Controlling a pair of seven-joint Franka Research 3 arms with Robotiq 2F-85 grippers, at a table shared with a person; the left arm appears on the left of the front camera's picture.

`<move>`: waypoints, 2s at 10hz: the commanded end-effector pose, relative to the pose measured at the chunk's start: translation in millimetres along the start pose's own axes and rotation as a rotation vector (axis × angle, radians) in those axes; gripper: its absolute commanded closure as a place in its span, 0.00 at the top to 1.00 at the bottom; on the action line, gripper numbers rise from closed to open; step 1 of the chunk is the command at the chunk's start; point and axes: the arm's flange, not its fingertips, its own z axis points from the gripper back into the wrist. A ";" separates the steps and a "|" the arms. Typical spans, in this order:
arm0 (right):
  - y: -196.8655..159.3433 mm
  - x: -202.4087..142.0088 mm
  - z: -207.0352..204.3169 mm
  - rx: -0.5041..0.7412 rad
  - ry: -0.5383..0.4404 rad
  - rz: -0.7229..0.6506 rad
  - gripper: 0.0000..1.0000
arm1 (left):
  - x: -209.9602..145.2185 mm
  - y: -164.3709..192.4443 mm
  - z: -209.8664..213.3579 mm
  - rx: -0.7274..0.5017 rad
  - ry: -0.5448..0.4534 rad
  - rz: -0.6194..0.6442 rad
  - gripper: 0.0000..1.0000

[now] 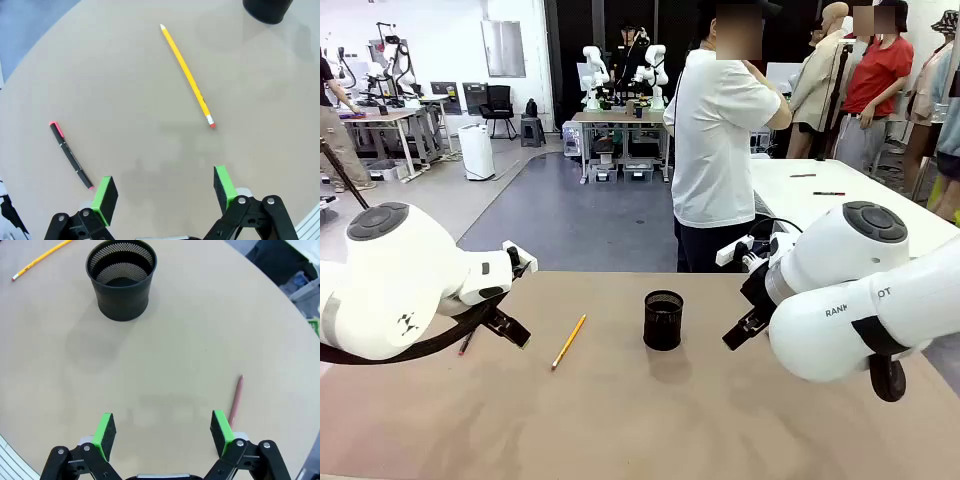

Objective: Place the pens into the pen holder.
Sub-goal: Pick up a writing instrument from the table and place it into the Pen holder.

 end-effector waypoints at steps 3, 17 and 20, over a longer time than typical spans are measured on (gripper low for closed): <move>0.0 0.0 0.0 0.000 0.000 0.000 1.00 | 0.1 0.0 0.2 0.000 0.000 0.000 1.00; 0.0 0.0 0.0 0.000 0.000 0.000 1.00 | 0.1 0.0 0.2 0.000 0.000 0.000 1.00; 0.0 0.0 0.0 0.000 0.000 0.000 1.00 | 0.1 0.0 0.2 0.000 0.000 0.000 1.00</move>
